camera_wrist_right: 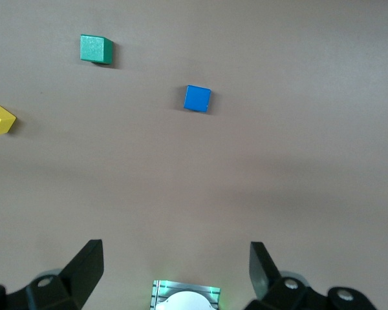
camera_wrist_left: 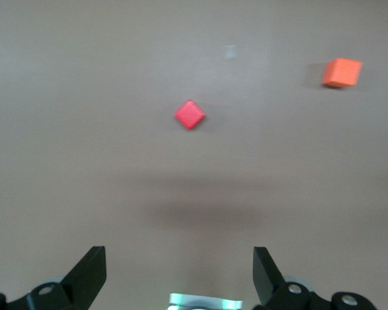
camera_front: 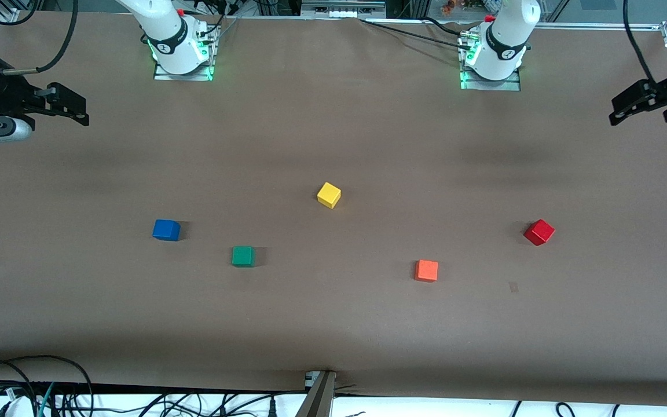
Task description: Pass red block to right arm, stack on blue
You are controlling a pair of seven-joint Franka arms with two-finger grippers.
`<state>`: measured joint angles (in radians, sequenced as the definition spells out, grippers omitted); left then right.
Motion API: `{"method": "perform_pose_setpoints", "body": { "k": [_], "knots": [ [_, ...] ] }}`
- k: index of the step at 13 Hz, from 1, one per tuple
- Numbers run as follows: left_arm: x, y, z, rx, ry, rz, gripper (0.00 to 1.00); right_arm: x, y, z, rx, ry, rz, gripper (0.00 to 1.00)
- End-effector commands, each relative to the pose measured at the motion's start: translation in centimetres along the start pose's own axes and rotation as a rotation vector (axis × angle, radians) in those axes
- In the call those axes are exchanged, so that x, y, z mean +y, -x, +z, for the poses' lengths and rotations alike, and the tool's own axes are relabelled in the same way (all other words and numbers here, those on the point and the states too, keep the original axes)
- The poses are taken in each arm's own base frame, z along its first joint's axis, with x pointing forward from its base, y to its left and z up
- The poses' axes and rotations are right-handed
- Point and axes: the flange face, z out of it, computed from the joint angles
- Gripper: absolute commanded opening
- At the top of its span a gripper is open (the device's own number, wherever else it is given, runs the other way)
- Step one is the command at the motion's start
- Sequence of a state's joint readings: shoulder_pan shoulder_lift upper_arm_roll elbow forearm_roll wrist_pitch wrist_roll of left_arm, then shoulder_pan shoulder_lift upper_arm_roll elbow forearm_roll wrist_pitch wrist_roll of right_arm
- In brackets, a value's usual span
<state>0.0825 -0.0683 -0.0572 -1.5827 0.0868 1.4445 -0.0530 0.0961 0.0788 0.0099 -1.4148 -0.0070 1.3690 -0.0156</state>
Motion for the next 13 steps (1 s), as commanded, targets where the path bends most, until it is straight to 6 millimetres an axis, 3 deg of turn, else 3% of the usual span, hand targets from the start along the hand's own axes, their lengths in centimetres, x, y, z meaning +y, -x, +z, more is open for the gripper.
{"method": "perform_pose_setpoints", "body": {
  "k": [1, 4, 6, 8, 11, 13],
  "knots": [
    [-3.2, -1.4, 0.9, -0.040, -0.136, -0.038, 1.00, -0.3, 0.1, -0.4, 0.011, -0.012, -0.014, 1.00],
    [-6.7, -1.9, -0.5, -0.037, -0.401, 0.038, 1.00, -0.4, 0.1, -0.4, 0.010, -0.012, -0.019, 1.00],
    [-10.7, -3.2, 0.6, -0.086, -0.550, 0.021, 1.00, -0.2, 0.1, -0.4, 0.010, -0.013, -0.016, 1.00],
    [-16.8, -5.2, 2.0, -0.167, -0.669, 0.117, 1.00, -0.3, 0.1, -0.4, 0.010, -0.013, -0.018, 1.00],
    [-28.9, -6.2, 5.7, -0.183, -0.707, 0.244, 1.00, 0.0, 0.1, -0.4, 0.010, -0.012, -0.014, 1.00],
    [-34.2, -6.4, 8.6, -0.203, -0.704, 0.414, 1.00, 0.2, 0.0, -0.2, 0.007, -0.012, -0.014, 1.00]
  ]
}}
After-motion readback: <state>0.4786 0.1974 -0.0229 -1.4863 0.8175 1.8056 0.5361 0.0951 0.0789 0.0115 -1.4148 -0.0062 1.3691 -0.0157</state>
